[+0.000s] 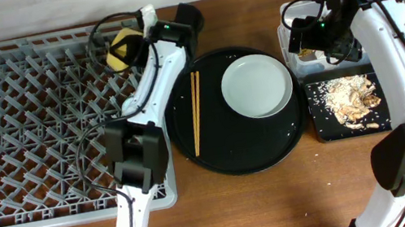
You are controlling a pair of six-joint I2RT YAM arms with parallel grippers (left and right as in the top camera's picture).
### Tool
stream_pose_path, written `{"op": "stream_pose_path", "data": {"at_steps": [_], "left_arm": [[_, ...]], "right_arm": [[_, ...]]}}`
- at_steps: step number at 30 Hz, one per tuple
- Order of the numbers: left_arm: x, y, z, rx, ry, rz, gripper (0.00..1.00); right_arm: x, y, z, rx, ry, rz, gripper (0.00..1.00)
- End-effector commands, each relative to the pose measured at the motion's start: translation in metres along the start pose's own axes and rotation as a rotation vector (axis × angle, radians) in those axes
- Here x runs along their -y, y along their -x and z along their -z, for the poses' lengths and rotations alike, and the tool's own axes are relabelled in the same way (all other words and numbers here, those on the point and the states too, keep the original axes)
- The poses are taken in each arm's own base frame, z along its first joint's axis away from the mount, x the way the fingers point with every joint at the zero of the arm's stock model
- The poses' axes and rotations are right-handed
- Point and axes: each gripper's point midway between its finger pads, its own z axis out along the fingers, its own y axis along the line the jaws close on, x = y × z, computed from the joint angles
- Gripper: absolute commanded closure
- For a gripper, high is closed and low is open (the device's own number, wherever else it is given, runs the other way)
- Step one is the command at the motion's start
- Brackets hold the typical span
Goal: Sort waste into correct bins and load items into the dishwasher rack
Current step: 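Carry the yellow bowl left and set it in the rack, then reach the left gripper to the white plate edge and grasp it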
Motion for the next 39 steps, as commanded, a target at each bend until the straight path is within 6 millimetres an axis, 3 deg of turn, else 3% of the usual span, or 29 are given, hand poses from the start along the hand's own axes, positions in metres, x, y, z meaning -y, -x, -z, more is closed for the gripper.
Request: {"op": "stream_pose_path", "data": {"at_steps": [1, 3, 5, 9, 11, 13, 14, 17, 22, 26, 31, 35, 39], "left_arm": [[0.004, 0.006, 0.021, 0.031, -0.030, -0.015, 0.55], [0.003, 0.009, 0.030, 0.035, -0.055, -0.021, 0.49], [0.005, 0.011, 0.043, 0.019, -0.152, -0.012, 0.35], [0.034, 0.020, 0.080, -0.009, -0.547, -0.036, 0.31], [0.058, 0.021, 0.115, -0.018, -0.831, -0.058, 0.31], [0.090, 0.014, 0.182, -0.038, -1.279, -0.116, 0.31], [0.095, 0.011, 0.204, -0.059, -1.415, -0.120, 0.31], [0.112, 0.002, 0.237, -0.115, -1.636, -0.140, 0.33], [0.161, -0.024, 0.227, -0.255, -1.652, -0.155, 0.37], [0.185, -0.035, 0.213, -0.283, -1.614, -0.171, 0.41], [0.188, -0.033, 0.185, -0.246, -1.462, -0.170, 0.42], [0.200, -0.042, 0.182, -0.255, -1.436, -0.193, 0.42], [0.211, -0.051, 0.188, -0.269, -1.439, -0.221, 0.57]], "right_arm": [[-0.002, -0.003, -0.003, -0.012, 0.003, 0.013, 0.02], [-0.002, -0.002, -0.003, -0.011, 0.002, 0.013, 0.02], [-0.002, -0.002, -0.003, -0.011, 0.003, 0.014, 0.02], [-0.002, -0.003, -0.003, -0.012, 0.002, 0.013, 0.02], [-0.002, -0.003, -0.003, -0.012, 0.003, 0.013, 0.02], [-0.002, -0.002, -0.003, -0.011, 0.003, 0.013, 0.02], [-0.002, -0.003, -0.003, -0.012, 0.002, 0.013, 0.02], [-0.002, -0.003, -0.003, -0.012, 0.003, 0.013, 0.02], [-0.002, -0.003, -0.003, -0.012, 0.003, 0.013, 0.01], [-0.002, -0.002, -0.003, -0.011, 0.003, 0.013, 0.02], [-0.002, -0.003, -0.003, -0.012, 0.003, 0.013, 0.02], [-0.002, -0.002, -0.003, -0.011, 0.002, 0.013, 0.01], [-0.002, -0.002, -0.003, -0.011, 0.003, 0.013, 0.02]]}}
